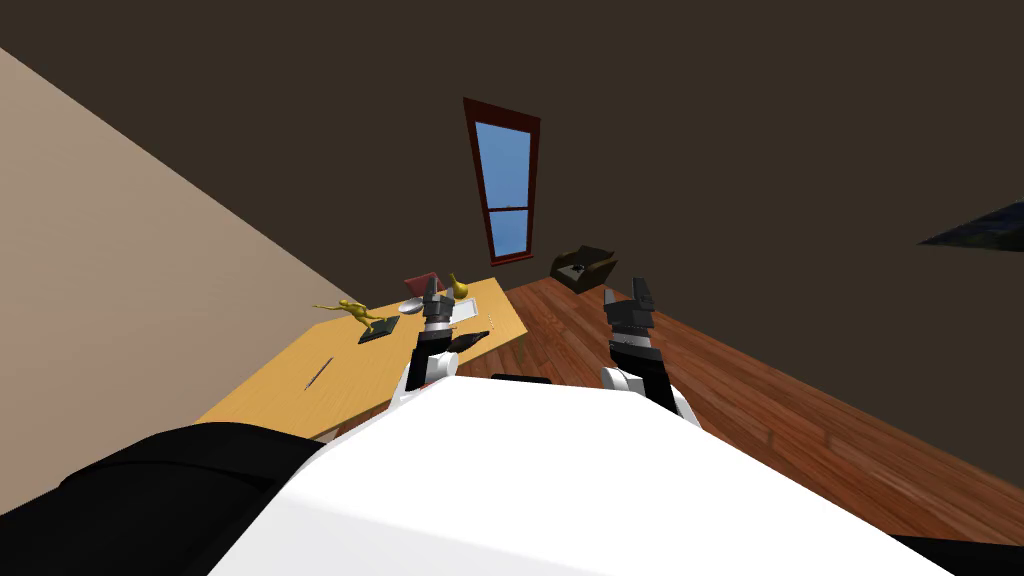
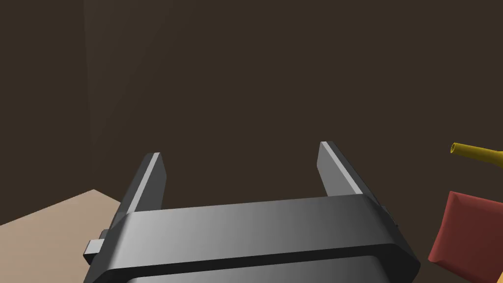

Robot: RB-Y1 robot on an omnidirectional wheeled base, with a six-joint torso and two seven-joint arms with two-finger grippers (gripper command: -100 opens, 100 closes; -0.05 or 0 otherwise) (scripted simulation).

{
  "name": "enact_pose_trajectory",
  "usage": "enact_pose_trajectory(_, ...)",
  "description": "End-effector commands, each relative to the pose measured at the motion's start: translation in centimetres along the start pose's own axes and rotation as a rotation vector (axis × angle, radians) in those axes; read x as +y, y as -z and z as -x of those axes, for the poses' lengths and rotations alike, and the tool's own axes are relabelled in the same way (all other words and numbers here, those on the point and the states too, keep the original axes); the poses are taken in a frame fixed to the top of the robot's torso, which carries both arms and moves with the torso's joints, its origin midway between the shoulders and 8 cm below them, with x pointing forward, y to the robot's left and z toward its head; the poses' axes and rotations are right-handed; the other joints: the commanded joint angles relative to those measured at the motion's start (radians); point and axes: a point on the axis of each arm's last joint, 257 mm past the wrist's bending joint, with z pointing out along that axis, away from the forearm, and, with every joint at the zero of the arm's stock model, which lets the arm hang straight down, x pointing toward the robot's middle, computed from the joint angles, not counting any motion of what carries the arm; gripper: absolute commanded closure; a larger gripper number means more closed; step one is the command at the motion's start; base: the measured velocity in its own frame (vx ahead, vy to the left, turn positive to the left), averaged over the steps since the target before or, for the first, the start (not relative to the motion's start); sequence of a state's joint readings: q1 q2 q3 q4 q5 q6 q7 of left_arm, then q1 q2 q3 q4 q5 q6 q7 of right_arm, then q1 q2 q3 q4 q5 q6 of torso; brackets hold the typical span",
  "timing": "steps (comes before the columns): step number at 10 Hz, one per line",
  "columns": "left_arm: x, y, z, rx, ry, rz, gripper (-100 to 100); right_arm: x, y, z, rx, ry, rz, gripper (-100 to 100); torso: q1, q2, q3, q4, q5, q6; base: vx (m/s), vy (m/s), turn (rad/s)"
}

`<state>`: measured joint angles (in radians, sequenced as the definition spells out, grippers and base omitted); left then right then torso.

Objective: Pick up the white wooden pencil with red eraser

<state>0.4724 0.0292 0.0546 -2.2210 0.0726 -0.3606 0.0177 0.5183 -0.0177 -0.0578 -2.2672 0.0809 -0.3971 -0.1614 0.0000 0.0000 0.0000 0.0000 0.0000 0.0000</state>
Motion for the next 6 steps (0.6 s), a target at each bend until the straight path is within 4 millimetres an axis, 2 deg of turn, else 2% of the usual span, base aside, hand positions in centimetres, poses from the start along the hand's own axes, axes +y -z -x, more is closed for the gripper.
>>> enact_pose_trajectory(1,1.8,0.0,-0.1,0.029,-0.022,0.050,-100,0.0,0.0,0.0,0.000,0.000,0.000,0,0.000,0.000,0.000,0.000,0.000,0.000,-0.016,-0.018,-0.048)
enact_pose_trajectory(4,5.9,0.2,0.2,0.069,-0.062,0.164,-100,0.0,0.0,0.0,0.000,0.000,0.000,0,-0.002,0.002,0.001,0.000,0.000,0.000,-0.032,-0.034,-0.067)
enact_pose_trajectory(5,6.1,0.2,0.2,0.069,-0.062,0.170,-100,0.0,0.0,0.0,0.000,0.000,0.000,0,-0.002,0.002,0.001,0.000,0.000,0.000,-0.022,-0.017,-0.029)
enact_pose_trajectory(6,7.9,0.4,0.4,0.083,-0.078,0.222,-100,0.0,0.0,0.0,0.000,0.000,0.000,0,-0.001,0.001,0.001,0.000,0.000,0.000,-0.022,-0.016,-0.061)
